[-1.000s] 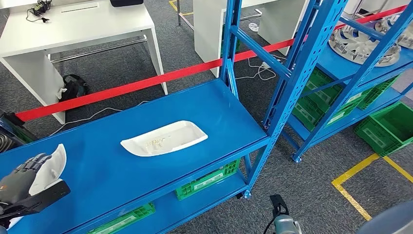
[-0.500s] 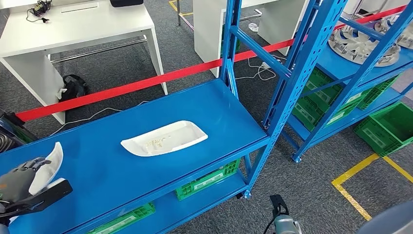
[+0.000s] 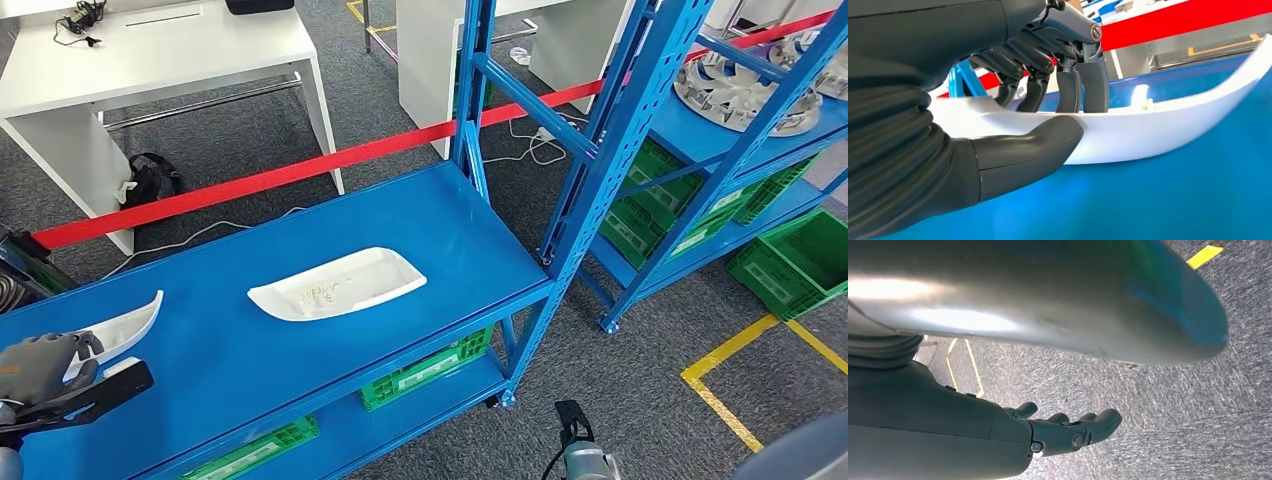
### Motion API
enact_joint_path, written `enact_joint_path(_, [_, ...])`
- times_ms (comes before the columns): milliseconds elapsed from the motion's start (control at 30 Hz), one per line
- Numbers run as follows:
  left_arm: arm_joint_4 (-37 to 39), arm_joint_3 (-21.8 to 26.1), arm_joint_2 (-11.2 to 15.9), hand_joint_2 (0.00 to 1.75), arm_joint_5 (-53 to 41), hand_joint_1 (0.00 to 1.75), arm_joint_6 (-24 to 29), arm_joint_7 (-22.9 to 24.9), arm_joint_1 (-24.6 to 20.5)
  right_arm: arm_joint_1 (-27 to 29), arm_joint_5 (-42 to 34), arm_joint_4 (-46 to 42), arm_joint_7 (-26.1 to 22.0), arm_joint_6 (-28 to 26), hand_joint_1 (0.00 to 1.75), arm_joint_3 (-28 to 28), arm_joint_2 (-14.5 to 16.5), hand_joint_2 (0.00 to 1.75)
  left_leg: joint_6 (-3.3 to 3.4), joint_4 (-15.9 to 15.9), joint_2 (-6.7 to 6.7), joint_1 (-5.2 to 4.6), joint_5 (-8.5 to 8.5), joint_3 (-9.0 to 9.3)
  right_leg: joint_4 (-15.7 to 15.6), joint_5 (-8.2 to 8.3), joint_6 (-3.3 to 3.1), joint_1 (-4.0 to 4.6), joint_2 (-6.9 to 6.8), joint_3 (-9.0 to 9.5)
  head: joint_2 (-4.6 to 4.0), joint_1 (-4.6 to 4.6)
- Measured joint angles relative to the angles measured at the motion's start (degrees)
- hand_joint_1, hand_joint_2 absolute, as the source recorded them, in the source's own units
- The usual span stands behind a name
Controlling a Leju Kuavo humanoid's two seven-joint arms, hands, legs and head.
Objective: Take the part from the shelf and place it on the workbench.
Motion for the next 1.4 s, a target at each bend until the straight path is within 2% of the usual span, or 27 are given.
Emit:
enact_joint_path(100, [0.4,-0.3,-0.2,1.75,-0.7,1.56,-0.6,1.2,-0.3,0.0,0.2,0.0,0.0,0.1,0.00,-0.1,0.0,0.00,0.00,0.0,0.00,0.00,0.00,0.02,0.0,0.00,0.00,0.00,0.00,0.02,0.00,0.00])
enact_joint_path(500, [1.9,-0.5,-0.2,1.75,-1.6,1.61,-1.3,2.6,-0.7,0.0,0.3,0.0,-0.1,0.1,0.00,-0.2,0.0,0.00,0.00,0.0,0.00,0.00,0.00,0.15,0.0,0.00,0.00,0.00,0.00,0.16,0.00,0.00])
enact_joint_path(667, [2.1,-0.5,-0.2,1.75,-1.6,1.73,-1.3,2.6,-0.7,0.0,0.3,0.0,-0.1,0.1,0.00,-0.2,0.0,0.00,0.00,0.0,0.00,0.00,0.00,0.19,0.0,0.00,0.00,0.00,0.00,0.20,0.00,0.00])
enact_joint_path(800, [2.1,-0.5,-0.3,1.75,-1.6,1.75,-1.4,2.6,-0.7,0.0,0.3,0.0,-0.1,0.1,0.00,-0.3,0.0,0.00,0.00,0.0,0.00,0.00,0.00,0.21,0.0,0.00,0.00,0.00,0.00,0.21,0.00,0.00])
enact_joint_path(867, [2.2,-0.5,-0.4,0.87,-1.3,1.75,-1.8,2.3,-0.8,0.0,0.2,0.0,-0.1,0.1,0.00,-0.3,0.0,0.00,0.00,0.0,0.00,0.00,0.00,0.22,0.0,0.00,0.00,0.00,0.00,0.22,0.00,-0.01])
enact_joint_path(933, [2.2,-0.5,-0.6,0.87,-0.4,1.75,-2.2,1.3,-0.9,0.0,0.2,0.0,-0.1,0.1,0.00,-0.4,0.0,0.00,0.00,0.0,-0.01,0.00,0.00,0.23,0.0,0.00,0.00,0.00,0.00,0.24,0.00,-0.01])
enact_joint_path(1000, [2.2,-0.4,-0.7,1.75,0.5,1.75,-2.3,-0.7,-0.9,0.0,0.2,0.0,-0.1,0.1,0.00,-0.5,0.0,0.00,0.00,0.0,-0.02,0.00,0.00,0.24,0.0,-0.01,0.00,0.00,-0.02,0.26,0.00,-0.01])
enact_joint_path(1233, [2.1,0.1,-0.9,1.75,1.5,1.75,2.1,-3.8,-0.3,0.0,0.3,0.0,-0.1,0.1,0.00,-1.3,0.0,0.00,0.00,0.0,-0.04,0.00,0.00,0.23,0.0,-0.01,0.00,0.00,-0.03,0.26,0.00,-0.01])
enact_joint_path(1400, [1.9,2.6,-1.5,1.75,5.9,1.75,1.6,-4.7,0.3,0.0,0.4,0.0,-0.1,0.1,0.00,-1.3,0.0,0.00,0.00,0.0,-0.03,0.00,0.00,0.23,0.0,-0.01,0.00,-0.01,-0.03,0.25,0.00,-0.01])
